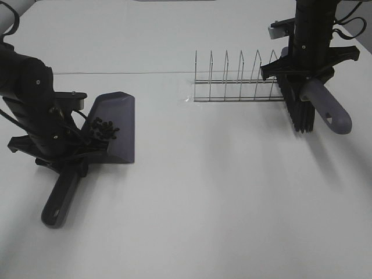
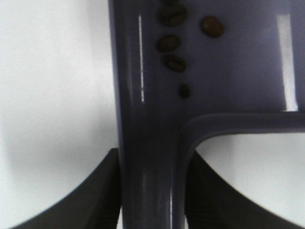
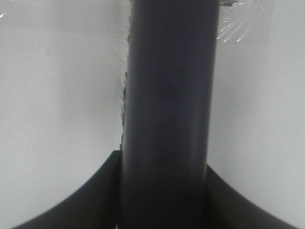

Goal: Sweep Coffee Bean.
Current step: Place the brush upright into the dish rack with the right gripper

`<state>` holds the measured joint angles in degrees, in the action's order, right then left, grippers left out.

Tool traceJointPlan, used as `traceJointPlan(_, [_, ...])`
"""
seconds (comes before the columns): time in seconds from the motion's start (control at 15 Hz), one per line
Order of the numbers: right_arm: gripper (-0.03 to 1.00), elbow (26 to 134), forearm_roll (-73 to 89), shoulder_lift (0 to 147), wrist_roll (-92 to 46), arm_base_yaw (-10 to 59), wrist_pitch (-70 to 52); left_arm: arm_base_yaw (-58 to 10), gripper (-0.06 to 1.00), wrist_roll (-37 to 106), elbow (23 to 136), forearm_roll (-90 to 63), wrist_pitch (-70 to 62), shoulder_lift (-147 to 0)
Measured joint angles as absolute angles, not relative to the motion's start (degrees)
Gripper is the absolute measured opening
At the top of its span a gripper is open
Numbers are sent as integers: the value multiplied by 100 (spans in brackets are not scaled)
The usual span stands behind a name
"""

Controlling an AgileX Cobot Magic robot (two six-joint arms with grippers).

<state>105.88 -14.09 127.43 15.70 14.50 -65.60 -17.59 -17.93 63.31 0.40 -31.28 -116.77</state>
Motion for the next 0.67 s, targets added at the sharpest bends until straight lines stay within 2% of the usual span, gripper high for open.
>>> traceJointPlan(0.4, [35, 10926, -888, 12582, 1507, 1444, -6990, -1759, 36, -1793, 6331, 40, -3128, -11677])
traceJointPlan(0.67, [35, 10147, -779, 12066, 1473, 1444, -6990, -1759, 36, -1793, 6331, 40, -3128, -11677])
